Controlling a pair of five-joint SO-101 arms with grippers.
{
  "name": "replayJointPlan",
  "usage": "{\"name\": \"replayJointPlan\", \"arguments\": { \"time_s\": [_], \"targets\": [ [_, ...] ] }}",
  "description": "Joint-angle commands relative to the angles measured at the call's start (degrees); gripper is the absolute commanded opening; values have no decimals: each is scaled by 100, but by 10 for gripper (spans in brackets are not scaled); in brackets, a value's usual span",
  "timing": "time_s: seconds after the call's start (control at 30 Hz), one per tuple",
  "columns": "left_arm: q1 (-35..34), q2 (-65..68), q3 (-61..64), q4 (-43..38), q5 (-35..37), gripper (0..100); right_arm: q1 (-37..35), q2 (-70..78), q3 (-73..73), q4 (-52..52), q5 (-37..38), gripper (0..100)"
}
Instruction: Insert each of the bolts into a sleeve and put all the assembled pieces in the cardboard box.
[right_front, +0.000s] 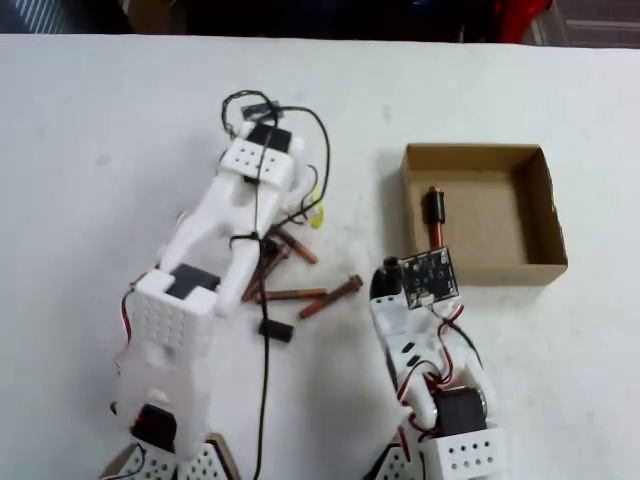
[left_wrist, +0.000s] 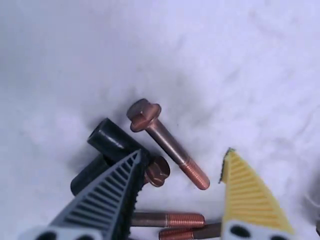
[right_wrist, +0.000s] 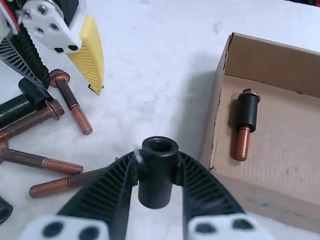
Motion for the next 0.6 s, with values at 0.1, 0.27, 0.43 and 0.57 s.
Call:
{"name": "replayJointPlan", "arguments": {
  "time_s": [0.1, 0.27, 0.43, 0.57],
  "targets": [
    [-4, -40, -193, -264, -44, 323, -4, -75, -44, 13, 141, 24],
    [-13, -40, -193, -264, -44, 323, -4, -75, -44, 13, 141, 24],
    [-22, 295, -246, -387, -44, 325, -4, -75, -44, 13, 141, 24],
    [-207, 409, -255, -527, -35, 325, -4, -75, -44, 13, 141, 24]
  ]
}}
